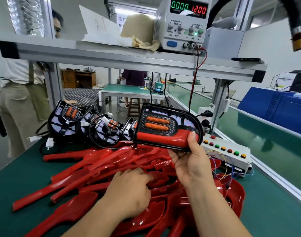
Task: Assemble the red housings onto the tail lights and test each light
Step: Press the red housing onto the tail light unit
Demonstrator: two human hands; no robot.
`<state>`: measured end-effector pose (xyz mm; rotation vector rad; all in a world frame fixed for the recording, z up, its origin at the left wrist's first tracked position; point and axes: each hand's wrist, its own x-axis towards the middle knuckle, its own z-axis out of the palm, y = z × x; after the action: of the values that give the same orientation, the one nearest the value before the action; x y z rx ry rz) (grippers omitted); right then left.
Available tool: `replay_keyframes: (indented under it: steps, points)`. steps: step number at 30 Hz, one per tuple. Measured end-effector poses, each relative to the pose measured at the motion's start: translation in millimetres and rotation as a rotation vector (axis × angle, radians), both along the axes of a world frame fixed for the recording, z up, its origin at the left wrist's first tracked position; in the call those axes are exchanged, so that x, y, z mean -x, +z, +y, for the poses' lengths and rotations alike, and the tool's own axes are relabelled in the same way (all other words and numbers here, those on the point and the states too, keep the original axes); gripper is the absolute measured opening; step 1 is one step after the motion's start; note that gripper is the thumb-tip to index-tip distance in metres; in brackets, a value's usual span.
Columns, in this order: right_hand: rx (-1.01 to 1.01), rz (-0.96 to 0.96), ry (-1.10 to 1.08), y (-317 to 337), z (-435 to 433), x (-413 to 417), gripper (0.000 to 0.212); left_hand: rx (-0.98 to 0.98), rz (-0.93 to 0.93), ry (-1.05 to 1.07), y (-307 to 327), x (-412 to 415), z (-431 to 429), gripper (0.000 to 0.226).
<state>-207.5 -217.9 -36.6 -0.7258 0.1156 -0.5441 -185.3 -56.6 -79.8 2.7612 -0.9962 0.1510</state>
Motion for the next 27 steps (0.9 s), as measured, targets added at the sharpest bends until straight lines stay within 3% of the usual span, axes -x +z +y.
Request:
replay_keyframes:
  steps: [5,11,15,18,22,27]
  points:
    - [-0.019,-0.009,-0.019,-0.2,-2.2,-0.8,0.061,0.027,0.018,0.025,5.1,5.5,-0.6,0.037]
    - [-0.01,-0.025,-0.028,3.3,-6.1,-1.6,0.07,0.31,-0.016,-0.123,18.4,25.8,-1.8,0.03]
    - [-0.008,-0.021,-0.037,1.3,-8.1,-2.1,0.07,0.18,-0.051,-0.135,14.7,44.4,-16.8,0.05]
    - [-0.006,-0.016,-0.029,0.2,-8.9,-1.5,0.064,0.172,-0.042,-0.1,10.6,46.6,-21.7,0.039]
    - [-0.011,-0.017,-0.03,1.1,-9.8,-1.2,0.065,0.394,0.054,-0.065,11.5,44.4,-20.4,0.014]
    - [-0.057,0.004,-0.05,1.5,-12.6,-2.3,0.058,0.69,0.309,-0.013,18.9,26.4,-13.2,0.029]
